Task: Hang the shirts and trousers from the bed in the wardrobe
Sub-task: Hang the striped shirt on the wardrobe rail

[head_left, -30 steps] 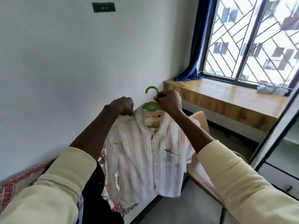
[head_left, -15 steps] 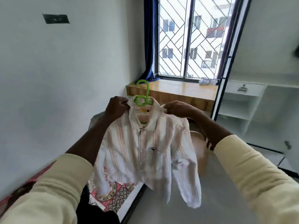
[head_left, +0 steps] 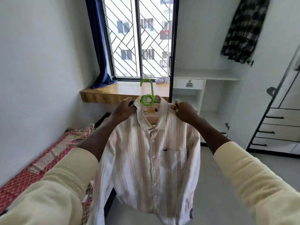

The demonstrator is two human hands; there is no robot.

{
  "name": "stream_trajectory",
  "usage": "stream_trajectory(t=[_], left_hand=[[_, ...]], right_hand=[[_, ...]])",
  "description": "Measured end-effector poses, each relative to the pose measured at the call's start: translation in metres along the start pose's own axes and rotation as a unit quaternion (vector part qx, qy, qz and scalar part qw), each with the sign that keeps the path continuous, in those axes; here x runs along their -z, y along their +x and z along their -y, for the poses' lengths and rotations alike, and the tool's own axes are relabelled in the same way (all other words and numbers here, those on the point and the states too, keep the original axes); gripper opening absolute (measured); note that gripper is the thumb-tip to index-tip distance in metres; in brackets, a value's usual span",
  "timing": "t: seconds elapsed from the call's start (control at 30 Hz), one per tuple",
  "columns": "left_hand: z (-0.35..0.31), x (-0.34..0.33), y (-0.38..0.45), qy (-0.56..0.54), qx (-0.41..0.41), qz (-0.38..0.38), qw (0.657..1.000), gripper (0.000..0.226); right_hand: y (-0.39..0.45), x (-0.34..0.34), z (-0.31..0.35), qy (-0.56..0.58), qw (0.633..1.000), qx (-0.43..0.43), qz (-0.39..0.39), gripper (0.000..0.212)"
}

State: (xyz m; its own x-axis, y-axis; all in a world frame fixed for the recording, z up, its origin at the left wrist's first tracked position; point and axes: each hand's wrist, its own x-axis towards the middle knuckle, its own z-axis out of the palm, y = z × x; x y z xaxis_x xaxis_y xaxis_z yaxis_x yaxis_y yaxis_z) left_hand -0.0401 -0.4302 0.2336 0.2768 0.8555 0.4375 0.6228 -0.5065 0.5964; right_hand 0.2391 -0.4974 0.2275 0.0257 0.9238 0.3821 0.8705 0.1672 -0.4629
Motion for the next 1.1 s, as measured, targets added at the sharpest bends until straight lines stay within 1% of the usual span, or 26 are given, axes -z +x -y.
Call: stream_trajectory(t=[0.03, 0.1, 0.17, 0.2, 0.27, 0.33, 0.37, 0.4, 0.5, 0.57, 0.6, 0.63, 0.67, 0.73, 0.77, 0.8, 0.87, 0.93, 0.97, 1.03, 1.1], left_hand=[[-0.006, -0.013, 0.012, 0.0, -0.009, 0.028, 1.0, 0.025], [-0.021, -0.046, 0.038, 0.028, -0.024, 0.075, 0.996, 0.015], [-0.044, -0.082, 0.065, 0.057, -0.043, 0.089, 0.994, 0.012], [-0.056, -0.1, 0.078, 0.056, -0.046, 0.082, 0.994, 0.01], [-0.084, -0.137, 0.106, 0.032, -0.043, 0.048, 0.997, 0.008], [-0.112, -0.172, 0.132, 0.02, -0.046, 0.011, 0.999, 0.01], [-0.126, -0.189, 0.144, 0.019, -0.051, 0.007, 0.998, 0.013], [-0.141, -0.205, 0.154, 0.008, -0.062, 0.008, 0.998, 0.017], [-0.186, -0.242, 0.184, -0.044, -0.085, 0.031, 0.995, 0.023], [-0.21, -0.263, 0.21, -0.1, -0.073, 0.056, 0.991, 0.028], [-0.218, -0.274, 0.224, -0.12, -0.068, 0.067, 0.988, 0.023], [-0.223, -0.283, 0.236, -0.127, -0.075, 0.065, 0.987, 0.012], [-0.23, -0.295, 0.253, -0.117, -0.085, 0.05, 0.988, 0.014], [-0.232, -0.315, 0.282, -0.098, -0.105, 0.042, 0.989, 0.048], [-0.229, -0.325, 0.297, -0.081, -0.115, 0.044, 0.989, 0.054], [-0.228, -0.334, 0.309, -0.067, -0.122, 0.045, 0.989, 0.051], [-0.213, -0.357, 0.344, -0.036, -0.115, 0.047, 0.992, 0.029], [-0.193, -0.377, 0.385, -0.016, -0.111, 0.027, 0.993, 0.013], [-0.184, -0.384, 0.405, -0.026, -0.103, 0.014, 0.994, 0.008], [-0.179, -0.399, 0.456, -0.067, -0.101, -0.019, 0.992, 0.008], [-0.186, -0.411, 0.513, -0.082, -0.115, -0.061, 0.988, 0.009]], right_hand=[[-0.001, 0.01, -0.016, -0.015, 1.0, -0.013, -0.023, 0.019], [0.001, 0.031, -0.053, -0.031, 0.996, -0.039, -0.074, 0.015], [0.005, 0.049, -0.093, -0.017, 0.991, -0.066, -0.115, 0.017], [0.008, 0.06, -0.113, -0.002, 0.99, -0.079, -0.119, 0.021], [0.015, 0.086, -0.16, 0.01, 0.993, -0.09, -0.077, 0.029], [0.019, 0.117, -0.199, -0.028, 0.997, -0.07, -0.001, 0.037], [0.021, 0.134, -0.219, -0.041, 0.997, -0.07, 0.019, 0.036], [0.024, 0.149, -0.239, -0.036, 0.996, -0.076, 0.015, 0.034], [0.036, 0.184, -0.289, 0.013, 0.994, -0.087, -0.072, 0.033], [0.05, 0.201, -0.32, 0.003, 0.992, -0.087, -0.095, 0.033], [0.057, 0.207, -0.336, -0.002, 0.991, -0.083, -0.102, 0.032], [0.064, 0.212, -0.348, -0.008, 0.991, -0.08, -0.109, 0.032], [0.076, 0.22, -0.364, -0.014, 0.99, -0.079, -0.119, 0.033], [0.099, 0.229, -0.387, -0.026, 0.987, -0.078, -0.136, 0.035], [0.111, 0.233, -0.395, -0.036, 0.986, -0.081, -0.142, 0.034], [0.123, 0.236, -0.402, -0.045, 0.984, -0.083, -0.148, 0.033], [0.155, 0.243, -0.422, -0.059, 0.981, -0.083, -0.162, 0.031], [0.191, 0.257, -0.443, -0.061, 0.978, -0.082, -0.183, 0.031], [0.207, 0.264, -0.451, -0.062, 0.976, -0.079, -0.191, 0.03], [0.245, 0.278, -0.47, -0.061, 0.975, -0.065, -0.202, 0.028], [0.288, 0.29, -0.486, -0.059, 0.976, -0.067, -0.201, 0.028]])
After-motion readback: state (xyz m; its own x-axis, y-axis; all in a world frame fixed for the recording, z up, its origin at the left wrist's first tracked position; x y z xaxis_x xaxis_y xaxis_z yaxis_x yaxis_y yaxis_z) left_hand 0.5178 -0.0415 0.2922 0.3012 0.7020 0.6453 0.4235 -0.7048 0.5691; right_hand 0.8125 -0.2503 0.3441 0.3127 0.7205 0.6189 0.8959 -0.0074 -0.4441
